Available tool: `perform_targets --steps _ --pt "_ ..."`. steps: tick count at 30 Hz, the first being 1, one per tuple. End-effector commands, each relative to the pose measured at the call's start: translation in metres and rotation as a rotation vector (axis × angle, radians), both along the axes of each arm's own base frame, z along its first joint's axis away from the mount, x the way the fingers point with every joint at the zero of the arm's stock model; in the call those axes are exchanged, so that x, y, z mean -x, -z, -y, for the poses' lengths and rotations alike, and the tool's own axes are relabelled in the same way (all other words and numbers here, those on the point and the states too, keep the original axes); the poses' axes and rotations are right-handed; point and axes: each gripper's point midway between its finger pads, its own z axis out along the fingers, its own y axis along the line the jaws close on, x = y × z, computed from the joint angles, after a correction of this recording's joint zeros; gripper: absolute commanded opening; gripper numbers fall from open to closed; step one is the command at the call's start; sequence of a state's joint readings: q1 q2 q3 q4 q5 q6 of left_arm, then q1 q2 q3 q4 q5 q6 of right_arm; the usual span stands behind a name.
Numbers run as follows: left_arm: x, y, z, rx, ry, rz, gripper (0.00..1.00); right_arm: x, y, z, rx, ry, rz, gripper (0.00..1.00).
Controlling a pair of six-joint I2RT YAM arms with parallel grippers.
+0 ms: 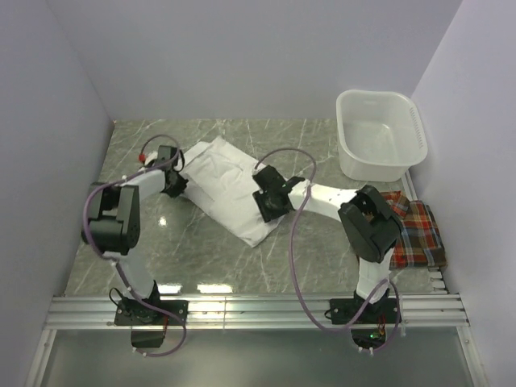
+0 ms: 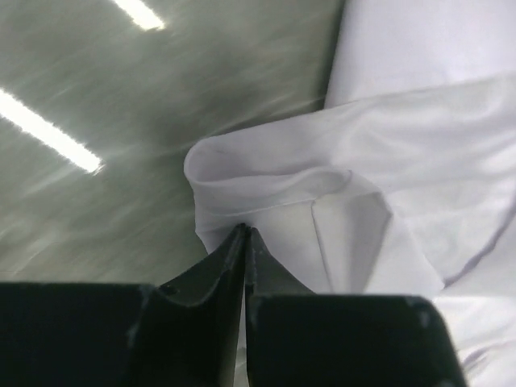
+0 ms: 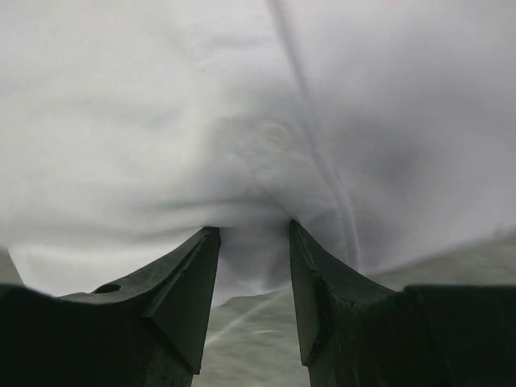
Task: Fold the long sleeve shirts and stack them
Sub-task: Fold the shirt
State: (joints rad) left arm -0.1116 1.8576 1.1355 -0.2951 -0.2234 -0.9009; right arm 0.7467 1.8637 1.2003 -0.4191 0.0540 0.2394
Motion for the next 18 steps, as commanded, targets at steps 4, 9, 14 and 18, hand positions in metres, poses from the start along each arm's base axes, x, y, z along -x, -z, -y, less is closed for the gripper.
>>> perform_targets --steps 4,9,14,18 --pt "0.145 0.031 -0.024 0.059 -0.171 -0.206 0.16 -0.064 -0.024 0.048 0.207 0.023 0.102 0.48" --pt "0.153 -0.012 -0.024 0.082 -0.140 -0.065 0.34 -0.086 -0.053 0.027 0.122 0.012 0.150 0.49" --pt "0.135 -0.078 0.008 0.176 0.060 0.158 0.61 -0.057 -0.076 0.013 -0.121 0.044 0.136 0.49" --pt "0.136 -0.134 0.039 0.195 0.209 0.319 0.79 -0.020 -0.094 0.002 -0.379 0.026 0.063 0.49"
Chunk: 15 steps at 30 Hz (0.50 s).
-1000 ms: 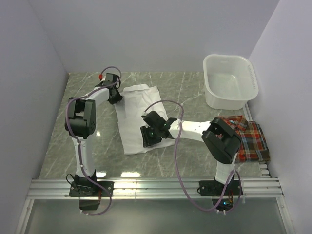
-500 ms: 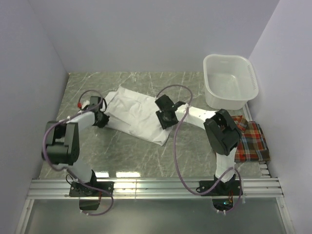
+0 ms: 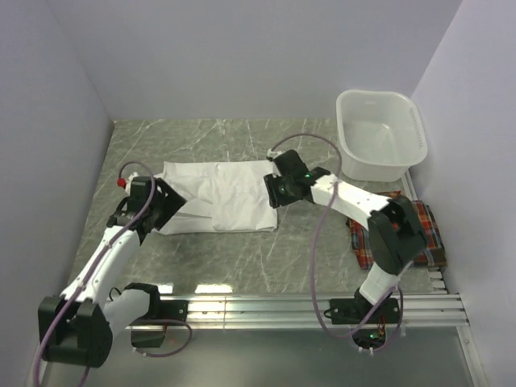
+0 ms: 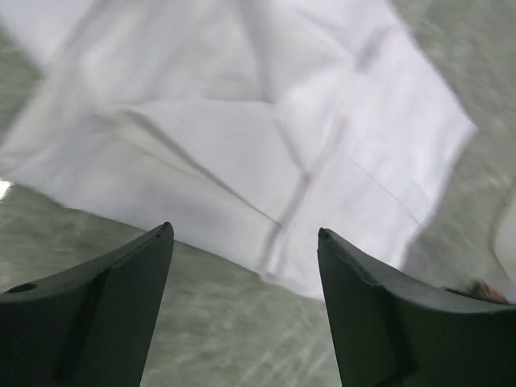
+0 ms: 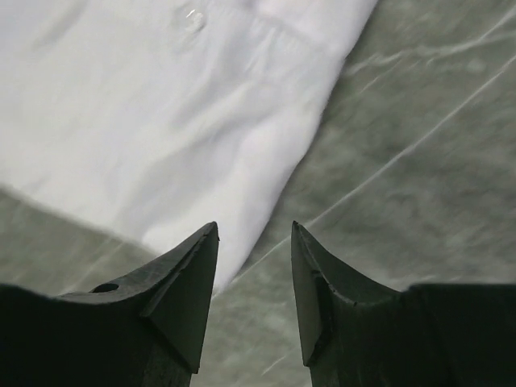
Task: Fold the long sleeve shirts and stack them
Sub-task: Fold the shirt
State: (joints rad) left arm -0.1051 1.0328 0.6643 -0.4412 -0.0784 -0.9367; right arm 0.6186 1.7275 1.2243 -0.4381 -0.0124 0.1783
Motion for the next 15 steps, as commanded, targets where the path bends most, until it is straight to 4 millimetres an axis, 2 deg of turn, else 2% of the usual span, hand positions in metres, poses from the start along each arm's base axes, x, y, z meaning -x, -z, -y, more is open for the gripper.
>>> perform_targets --steps 1,2,3,4,5,7,8,9,10,11,12,14,15 --pt "-0.003 -0.053 0.037 0.031 0.171 0.156 0.79 0.022 -0.037 -0.030 -0.320 -0.047 -0.030 0.49" --pt "0.002 -0.059 0.056 0.053 0.238 0.171 0.79 0.033 -0.028 -0.030 -0.350 -0.039 -0.078 0.49" --pt "0.004 -0.064 0.067 0.068 0.278 0.196 0.80 0.042 -0.030 -0.036 -0.394 -0.064 -0.111 0.49" --pt "0.003 -0.068 0.077 0.087 0.311 0.232 0.80 0.043 -0.033 -0.041 -0.428 -0.076 -0.103 0.49" --pt "0.007 -0.071 0.095 0.122 0.371 0.254 0.81 0.052 -0.025 -0.042 -0.461 -0.065 -0.145 0.49" --pt "0.010 -0.065 0.113 0.168 0.442 0.272 0.81 0.054 -0.033 -0.052 -0.546 -0.087 -0.139 0.49" --pt "0.006 -0.072 0.125 0.195 0.472 0.312 0.81 0.057 -0.032 -0.054 -0.572 -0.067 -0.163 0.49" --pt "0.007 -0.060 0.135 0.214 0.510 0.285 0.81 0.056 -0.033 -0.057 -0.594 -0.064 -0.169 0.49" --pt "0.004 -0.059 0.142 0.224 0.529 0.293 0.79 0.053 -0.040 -0.063 -0.639 -0.080 -0.150 0.49" --pt "0.003 -0.060 0.154 0.234 0.558 0.309 0.77 0.053 -0.038 -0.063 -0.666 -0.054 -0.170 0.49" --pt "0.001 -0.046 0.160 0.235 0.569 0.270 0.72 0.051 -0.039 -0.065 -0.690 -0.050 -0.172 0.49" --pt "-0.002 -0.037 0.168 0.221 0.576 0.237 0.67 0.048 -0.045 -0.071 -0.759 -0.046 -0.171 0.49" --pt "-0.008 -0.027 0.171 0.214 0.572 0.219 0.59 0.046 -0.042 -0.072 -0.771 -0.039 -0.181 0.49"
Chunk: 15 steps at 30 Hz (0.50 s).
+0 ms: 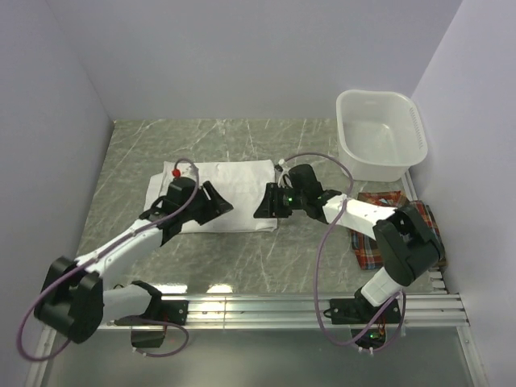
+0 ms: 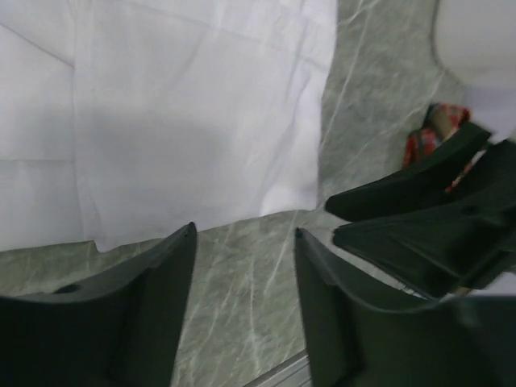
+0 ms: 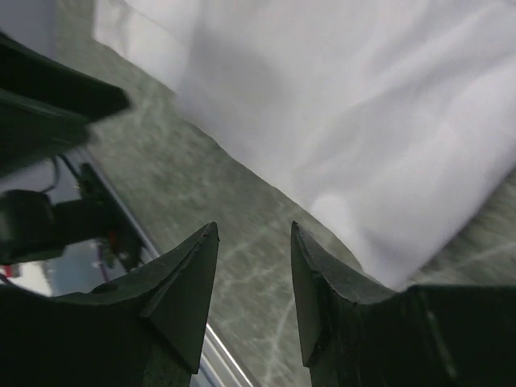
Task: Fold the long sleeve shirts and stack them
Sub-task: Fold the shirt
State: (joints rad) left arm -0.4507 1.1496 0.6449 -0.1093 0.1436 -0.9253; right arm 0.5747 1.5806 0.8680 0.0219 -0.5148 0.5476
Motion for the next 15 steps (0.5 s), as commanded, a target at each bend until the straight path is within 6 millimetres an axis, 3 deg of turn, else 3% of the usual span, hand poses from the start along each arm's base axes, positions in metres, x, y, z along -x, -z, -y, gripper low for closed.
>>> perform_targets --steps 1,3,8,15 --pt "-0.018 -0.006 0.023 0.034 0.054 0.059 0.55 -0.020 -0.032 -0.023 -0.201 0.009 0.045 0.48" --pt "-0.023 0.009 0.025 0.008 0.059 0.029 0.44 -0.021 -0.023 -0.026 -0.210 0.010 0.008 0.48" --pt "-0.024 0.043 0.019 -0.055 0.031 -0.047 0.29 -0.020 0.002 -0.032 -0.230 -0.007 -0.057 0.47" --pt "-0.009 0.096 0.000 -0.136 -0.020 -0.158 0.18 -0.012 0.065 -0.008 -0.195 0.040 -0.187 0.42"
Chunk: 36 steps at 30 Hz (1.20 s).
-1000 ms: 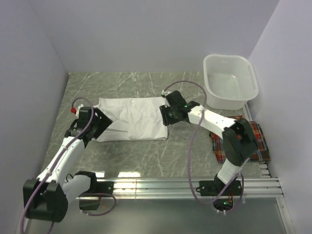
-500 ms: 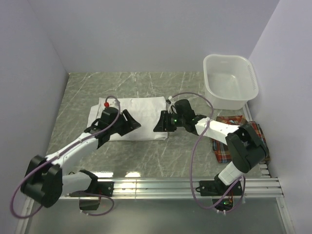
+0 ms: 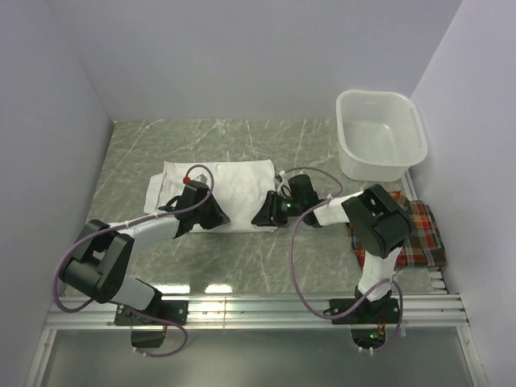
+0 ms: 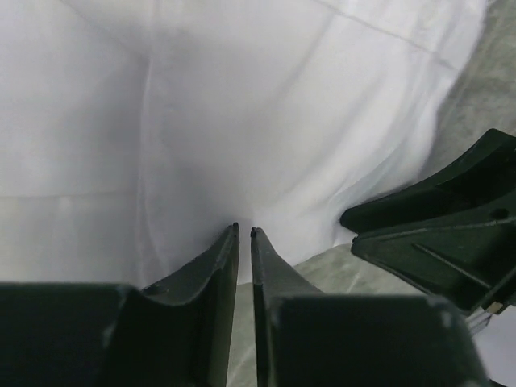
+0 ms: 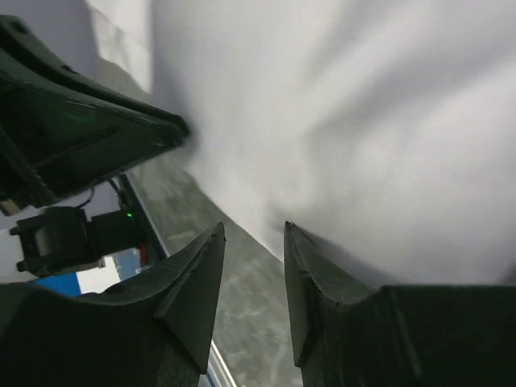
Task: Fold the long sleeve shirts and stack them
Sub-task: Fold the shirt
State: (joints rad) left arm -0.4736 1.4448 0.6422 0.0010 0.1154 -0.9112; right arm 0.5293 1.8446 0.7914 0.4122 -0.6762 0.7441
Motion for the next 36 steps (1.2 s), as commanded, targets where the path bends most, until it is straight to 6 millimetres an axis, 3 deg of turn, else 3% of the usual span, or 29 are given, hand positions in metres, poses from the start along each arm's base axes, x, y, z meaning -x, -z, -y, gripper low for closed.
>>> perform_targets --steps 1,3,8,12,19,27,36 --pt "0.002 0.021 -0.010 -0.035 -0.037 -0.020 0.17 -0.003 0.017 0.014 -0.026 0.025 -0.029 0.42" --pt "0.006 0.035 -0.017 -0.033 -0.054 -0.068 0.13 0.004 0.033 0.025 -0.015 0.037 -0.072 0.41" --pt "0.011 0.051 -0.043 -0.021 -0.137 -0.133 0.12 0.007 0.051 0.057 -0.011 0.103 -0.148 0.40" --pt "0.018 0.058 -0.049 -0.017 -0.143 -0.159 0.11 0.007 0.055 0.073 -0.018 0.147 -0.175 0.40" --pt "0.024 0.055 -0.053 -0.033 -0.138 -0.162 0.11 0.012 0.055 0.083 0.005 0.177 -0.179 0.39" --pt "0.028 0.039 -0.061 -0.070 -0.134 -0.123 0.12 0.008 0.032 0.089 0.027 0.179 -0.117 0.39" --pt "0.026 0.035 -0.058 -0.064 -0.107 -0.118 0.13 -0.033 -0.047 0.060 -0.065 0.113 0.057 0.39"
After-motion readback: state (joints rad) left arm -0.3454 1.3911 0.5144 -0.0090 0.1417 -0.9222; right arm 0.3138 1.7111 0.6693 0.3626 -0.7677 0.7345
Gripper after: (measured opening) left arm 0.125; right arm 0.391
